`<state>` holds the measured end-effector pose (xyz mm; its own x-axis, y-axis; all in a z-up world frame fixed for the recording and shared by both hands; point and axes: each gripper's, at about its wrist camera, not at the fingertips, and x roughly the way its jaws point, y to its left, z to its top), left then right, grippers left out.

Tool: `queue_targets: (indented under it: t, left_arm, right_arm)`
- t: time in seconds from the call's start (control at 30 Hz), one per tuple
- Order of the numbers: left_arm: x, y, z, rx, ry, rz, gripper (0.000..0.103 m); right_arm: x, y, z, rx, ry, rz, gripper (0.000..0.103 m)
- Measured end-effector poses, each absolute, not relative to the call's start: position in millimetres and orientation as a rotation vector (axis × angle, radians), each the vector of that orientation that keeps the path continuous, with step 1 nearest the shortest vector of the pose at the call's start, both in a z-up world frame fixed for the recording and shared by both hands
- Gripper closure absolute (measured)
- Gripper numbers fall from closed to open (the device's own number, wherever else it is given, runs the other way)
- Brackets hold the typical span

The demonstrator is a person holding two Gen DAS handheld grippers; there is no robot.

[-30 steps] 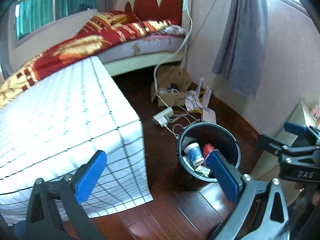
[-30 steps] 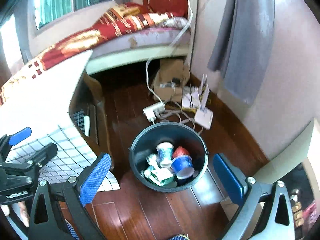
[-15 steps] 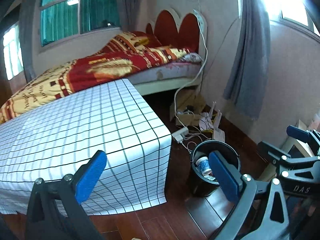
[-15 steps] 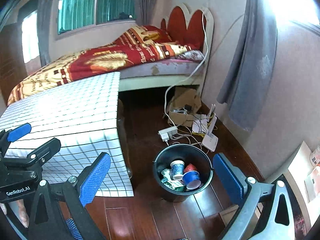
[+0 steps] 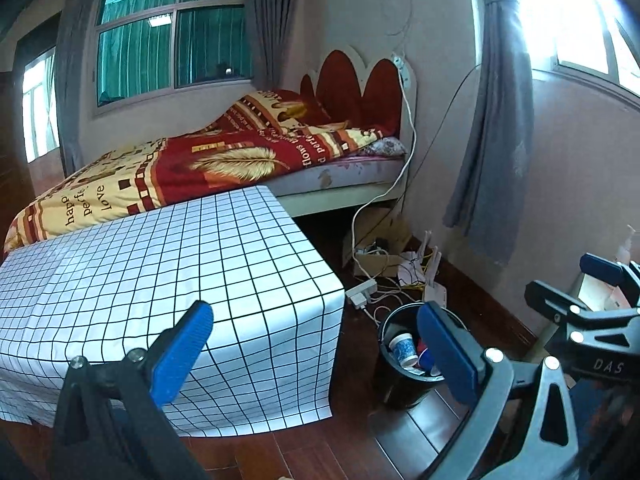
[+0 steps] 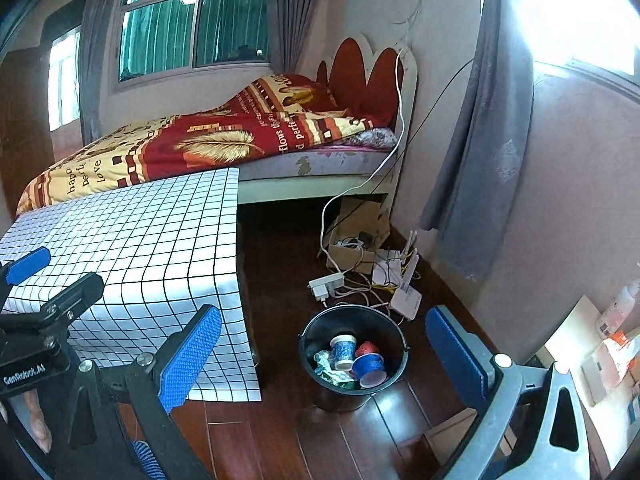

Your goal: Collect trash

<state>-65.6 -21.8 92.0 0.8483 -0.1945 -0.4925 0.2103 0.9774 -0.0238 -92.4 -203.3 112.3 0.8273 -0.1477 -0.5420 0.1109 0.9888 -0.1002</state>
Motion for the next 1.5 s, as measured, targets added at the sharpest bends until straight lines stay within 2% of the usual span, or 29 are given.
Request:
queue_targets:
  t: [1.5]
  left_arm:
    - [-73.8, -40.1, 95.4, 0.065, 0.515, -0.258, 0.001]
  right_arm:
    - [-106.1, -212.6, 119.8, -0.045, 0.556, -0.154, 0.0]
